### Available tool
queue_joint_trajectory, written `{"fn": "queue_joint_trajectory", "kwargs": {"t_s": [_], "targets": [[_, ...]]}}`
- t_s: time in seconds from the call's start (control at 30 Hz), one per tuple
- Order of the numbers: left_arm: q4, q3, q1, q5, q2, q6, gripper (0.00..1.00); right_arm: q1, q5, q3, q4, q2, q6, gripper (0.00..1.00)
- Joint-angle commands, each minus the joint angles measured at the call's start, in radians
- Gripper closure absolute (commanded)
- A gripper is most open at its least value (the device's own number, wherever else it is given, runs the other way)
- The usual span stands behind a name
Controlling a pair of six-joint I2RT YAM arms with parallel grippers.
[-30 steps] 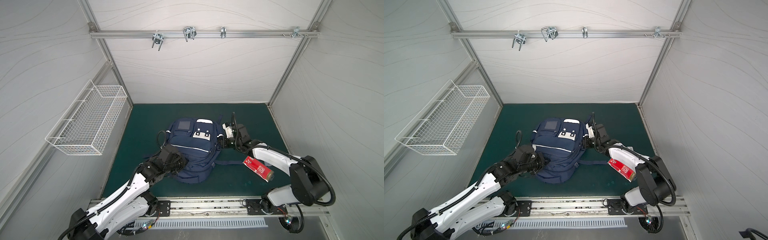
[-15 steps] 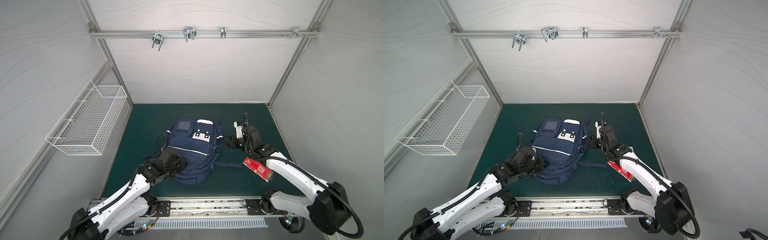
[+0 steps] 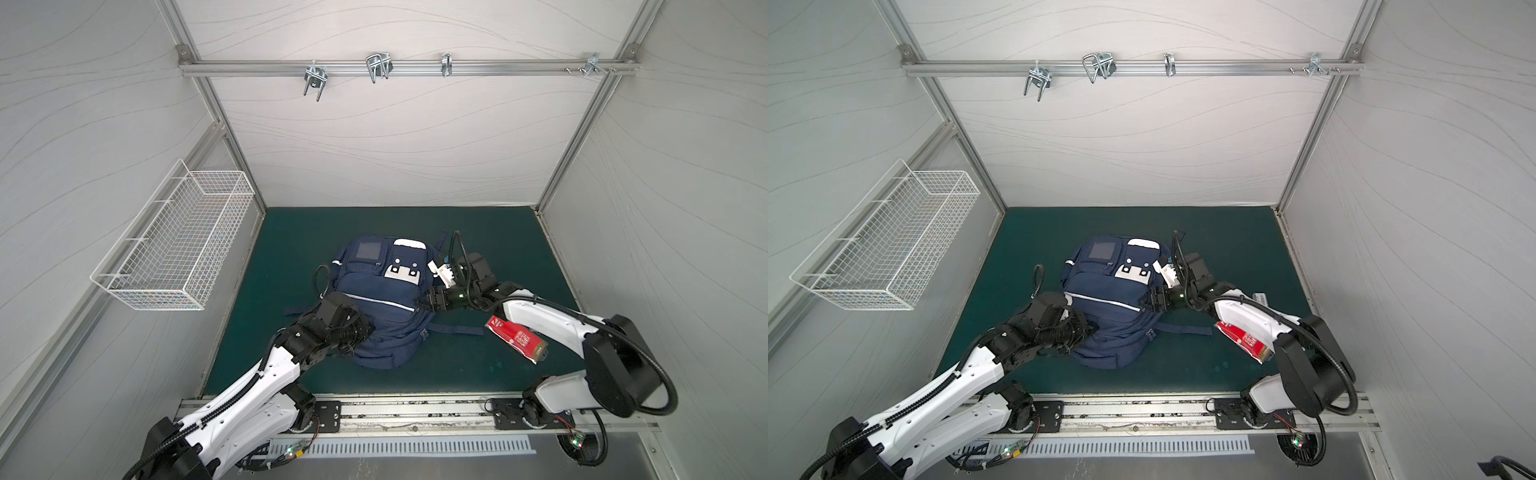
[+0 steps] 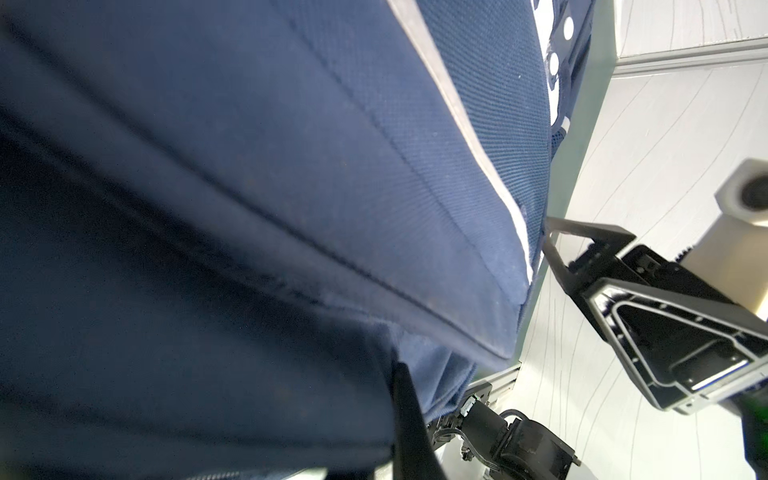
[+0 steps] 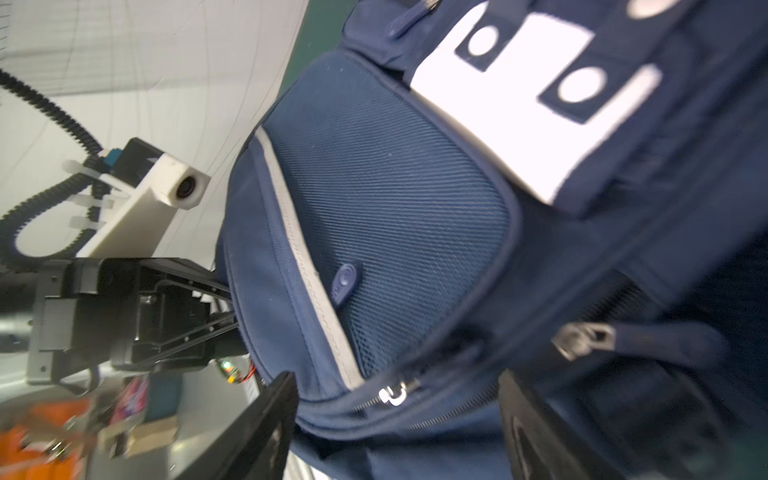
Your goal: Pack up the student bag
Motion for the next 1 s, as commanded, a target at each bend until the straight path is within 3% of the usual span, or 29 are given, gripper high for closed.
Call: {"fn": "queue_joint_trajectory", "kwargs": {"t_s": [0.0, 0.4, 0.67, 0.97], "targets": [[-0.002, 0.042, 0.005, 0.022, -0.002, 0.030, 1.00, 0.006, -0.103, 0.055, 0.070, 0.046, -0.028, 0.22], [0.012, 0.065, 0.012, 0.033, 0.026, 0.042, 1.00, 0.024, -0.078, 0.041, 0.079, 0.146, -0.060, 0.22], [0.033, 0.073, 0.018, 0.034, 0.052, 0.044, 1.00, 0.042, -0.066, -0.028, 0.033, 0.062, -0.076, 0.29], [0.043, 0.080, 0.038, 0.035, 0.062, 0.052, 1.00, 0.154, 0.035, -0.098, 0.006, -0.044, -0.056, 0.38]]}}
